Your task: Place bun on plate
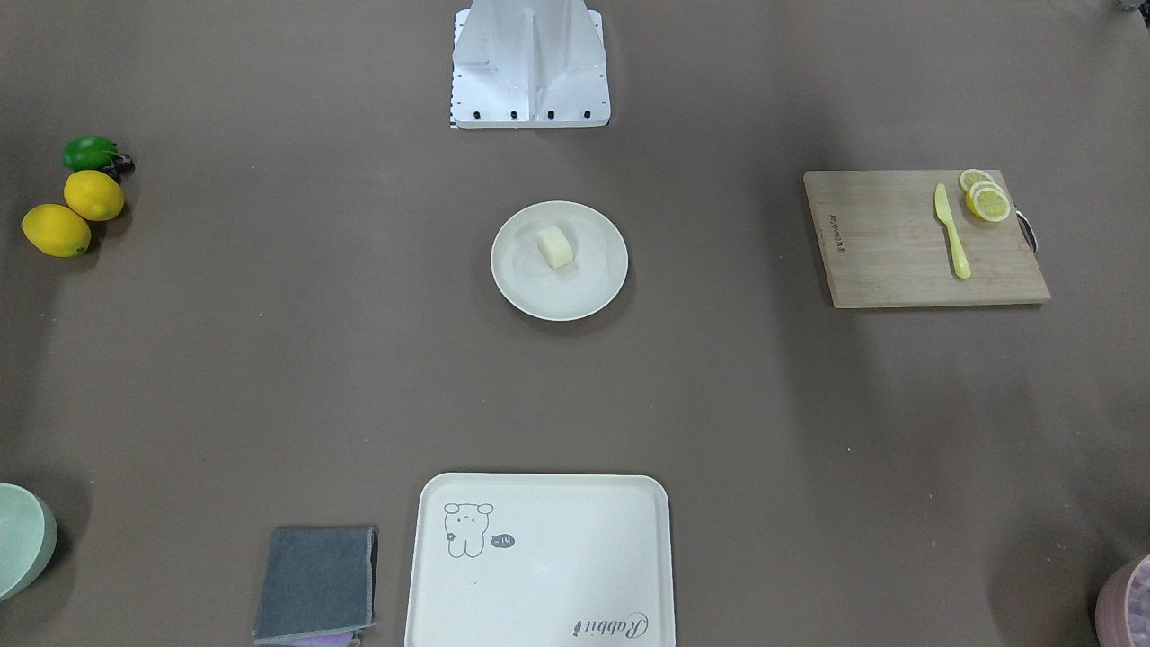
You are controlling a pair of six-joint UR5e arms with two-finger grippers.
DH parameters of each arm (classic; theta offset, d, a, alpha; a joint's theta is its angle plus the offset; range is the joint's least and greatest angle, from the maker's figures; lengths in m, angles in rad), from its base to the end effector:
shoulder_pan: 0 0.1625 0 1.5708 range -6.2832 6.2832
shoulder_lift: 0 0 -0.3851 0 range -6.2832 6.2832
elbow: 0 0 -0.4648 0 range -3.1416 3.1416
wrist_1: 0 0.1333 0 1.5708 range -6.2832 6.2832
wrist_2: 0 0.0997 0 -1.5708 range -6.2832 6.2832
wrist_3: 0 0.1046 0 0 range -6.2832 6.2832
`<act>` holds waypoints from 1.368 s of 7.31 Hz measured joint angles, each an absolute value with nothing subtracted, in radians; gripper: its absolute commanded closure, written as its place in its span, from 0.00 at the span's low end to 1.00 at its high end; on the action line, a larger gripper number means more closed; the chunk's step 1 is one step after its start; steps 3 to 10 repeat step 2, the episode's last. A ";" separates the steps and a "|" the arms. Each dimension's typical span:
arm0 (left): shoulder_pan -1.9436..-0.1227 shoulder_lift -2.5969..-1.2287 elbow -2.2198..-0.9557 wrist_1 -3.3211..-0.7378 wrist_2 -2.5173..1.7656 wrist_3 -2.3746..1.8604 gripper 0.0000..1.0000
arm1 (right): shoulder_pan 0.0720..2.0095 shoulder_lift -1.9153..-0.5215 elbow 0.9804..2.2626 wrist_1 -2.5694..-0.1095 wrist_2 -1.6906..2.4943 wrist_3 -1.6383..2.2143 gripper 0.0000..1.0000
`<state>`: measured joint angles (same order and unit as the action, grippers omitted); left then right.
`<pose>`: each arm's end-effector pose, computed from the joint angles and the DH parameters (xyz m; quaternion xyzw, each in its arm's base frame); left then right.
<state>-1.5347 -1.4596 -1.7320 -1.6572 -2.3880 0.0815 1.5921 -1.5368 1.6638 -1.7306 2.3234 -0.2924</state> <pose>-0.0379 -0.5317 0.5793 0.0715 0.3949 0.0808 0.9124 0.0740 -0.5698 0.5681 0.0423 -0.3653 -0.1197 0.9222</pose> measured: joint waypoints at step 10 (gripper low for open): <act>-1.551 -1.466 -1.733 -1.615 -2.435 0.072 0.02 | 1.554 -1.509 1.623 -1.725 2.322 -0.286 0.00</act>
